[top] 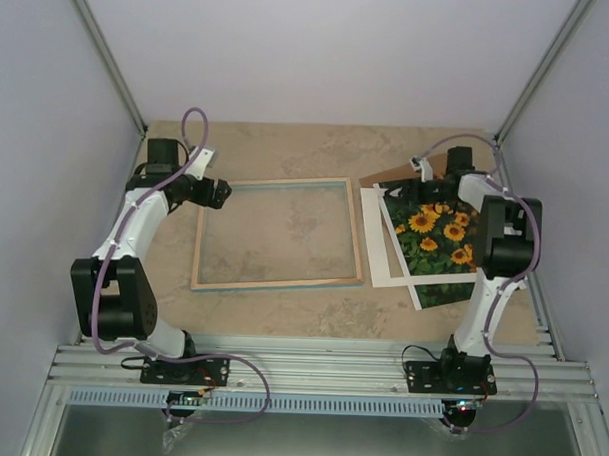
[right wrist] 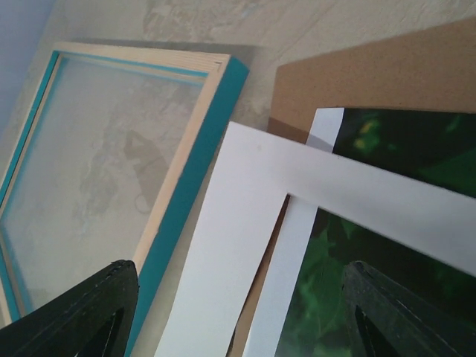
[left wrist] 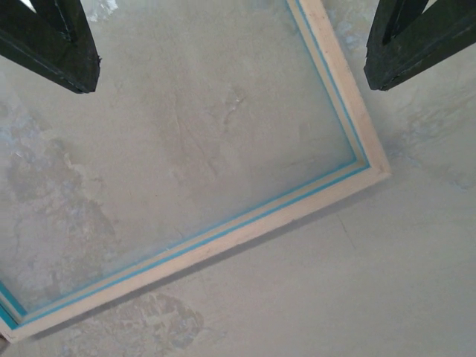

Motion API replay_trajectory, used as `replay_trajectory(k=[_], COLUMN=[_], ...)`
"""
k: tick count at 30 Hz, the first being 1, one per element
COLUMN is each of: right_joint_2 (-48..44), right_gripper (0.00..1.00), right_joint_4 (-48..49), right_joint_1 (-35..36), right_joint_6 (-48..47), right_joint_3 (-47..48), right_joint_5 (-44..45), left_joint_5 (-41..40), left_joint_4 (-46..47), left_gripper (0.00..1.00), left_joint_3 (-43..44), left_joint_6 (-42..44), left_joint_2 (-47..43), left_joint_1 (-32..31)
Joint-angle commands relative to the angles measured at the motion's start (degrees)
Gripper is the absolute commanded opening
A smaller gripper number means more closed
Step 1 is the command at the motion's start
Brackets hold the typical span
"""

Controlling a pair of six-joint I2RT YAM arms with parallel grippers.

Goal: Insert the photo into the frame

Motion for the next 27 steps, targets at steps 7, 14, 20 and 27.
replay_trajectory(k=[7,14,20,27], right_joint_2=[6.8,8.3,-6.8,-20.9], right_gripper=[0.76,0.77,0.80,0.79], right_joint_4=[-1.3,-3.9,-25.5,-36.6], right_joint_1=[4.8,5.2,-0.9,-5.9], right_joint_6=[3.8,4.3,-34.2,-69.6], right_joint_3=[5.3,5.0,0.7,-12.4], right_joint_5=[-3.1,-2.7,-3.1,11.8], left_joint_5=[7.1,6.0,6.0,6.6], left_joint_4=[2.7,10.1,13.1,14.9], left_gripper=[0.99,0.99,0.99,0.99], left_joint_3=[0.9,3.2,1.2,-1.7], left_joint_6=[-8.7,-17.5,-16.9,-15.0], left_joint_2=[4.1,9.3,10.0,10.1], left_joint_1=[-6.3,-13.8,-17.3,-18.1])
